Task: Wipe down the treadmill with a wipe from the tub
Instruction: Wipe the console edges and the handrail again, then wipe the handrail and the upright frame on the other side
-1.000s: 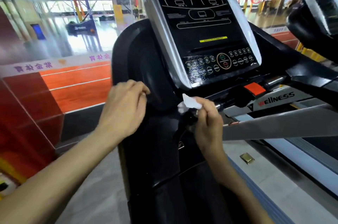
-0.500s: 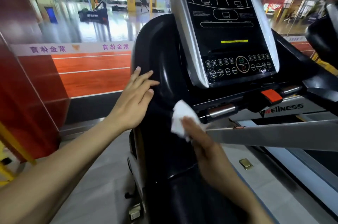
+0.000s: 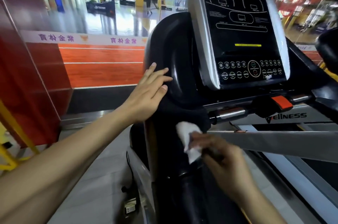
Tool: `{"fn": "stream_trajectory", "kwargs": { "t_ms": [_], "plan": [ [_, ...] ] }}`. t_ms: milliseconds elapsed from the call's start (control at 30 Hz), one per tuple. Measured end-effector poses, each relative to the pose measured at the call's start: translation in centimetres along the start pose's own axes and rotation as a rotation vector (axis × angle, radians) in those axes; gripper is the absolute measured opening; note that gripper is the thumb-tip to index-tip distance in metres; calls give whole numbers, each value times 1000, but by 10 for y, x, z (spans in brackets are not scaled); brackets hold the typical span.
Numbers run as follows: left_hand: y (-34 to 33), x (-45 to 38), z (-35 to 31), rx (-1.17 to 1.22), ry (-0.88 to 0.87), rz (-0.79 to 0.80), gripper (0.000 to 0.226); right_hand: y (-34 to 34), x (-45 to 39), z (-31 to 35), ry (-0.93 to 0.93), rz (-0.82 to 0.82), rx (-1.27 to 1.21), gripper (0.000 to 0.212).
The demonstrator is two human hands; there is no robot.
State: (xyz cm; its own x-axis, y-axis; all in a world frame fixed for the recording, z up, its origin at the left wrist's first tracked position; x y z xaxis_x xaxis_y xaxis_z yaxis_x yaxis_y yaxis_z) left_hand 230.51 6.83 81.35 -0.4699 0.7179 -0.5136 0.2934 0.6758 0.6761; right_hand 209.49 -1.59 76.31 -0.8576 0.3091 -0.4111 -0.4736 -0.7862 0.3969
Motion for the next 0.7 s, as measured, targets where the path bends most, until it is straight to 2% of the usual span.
{"fn": "stream_trajectory", "kwargs": {
  "t_ms": [67, 133, 200, 267, 333, 367, 467, 600, 700],
  "plan": [
    [-1, 0, -3, 16, -5, 23, 42, -1, -15, -3, -47, -41, 52, 58],
    [-2, -1, -3, 5, 4, 69, 43, -24, -29, 9, -6, 42, 81, 63],
    [0, -1, -1, -8, -17, 91, 46, -48, -35, 26, 20, 176, 121, 58],
    [4, -2, 1, 20, -43, 82, 49, -68, -30, 48, 142, 284, 299, 49],
    [11, -3, 5, 63, -51, 63, 47, -75, -16, 61, 251, 301, 443, 44],
    [14, -4, 9, 83, -52, 56, 45, -74, -9, 60, 238, 312, 467, 45],
    [20, -7, 19, 85, -95, 54, 46, -58, 0, 51, 24, 308, 317, 56],
    [19, -13, 30, 144, -123, 83, 55, -24, -35, 14, -281, 19, 229, 46],
    [25, -14, 41, 208, -136, 75, 63, -14, -71, -12, -405, -72, 245, 35]
  ]
}}
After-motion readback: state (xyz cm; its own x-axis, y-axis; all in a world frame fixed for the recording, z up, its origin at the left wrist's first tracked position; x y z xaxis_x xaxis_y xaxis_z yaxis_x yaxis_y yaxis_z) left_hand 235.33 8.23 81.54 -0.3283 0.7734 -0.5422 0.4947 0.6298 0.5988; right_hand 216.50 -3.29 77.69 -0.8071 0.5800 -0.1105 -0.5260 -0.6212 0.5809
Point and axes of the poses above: each hand's wrist, its own x-axis away from the middle knuckle, its own y-axis out of the back of the hand, z = x × y, the point moved 10 cm from there along -x, towards the middle knuckle
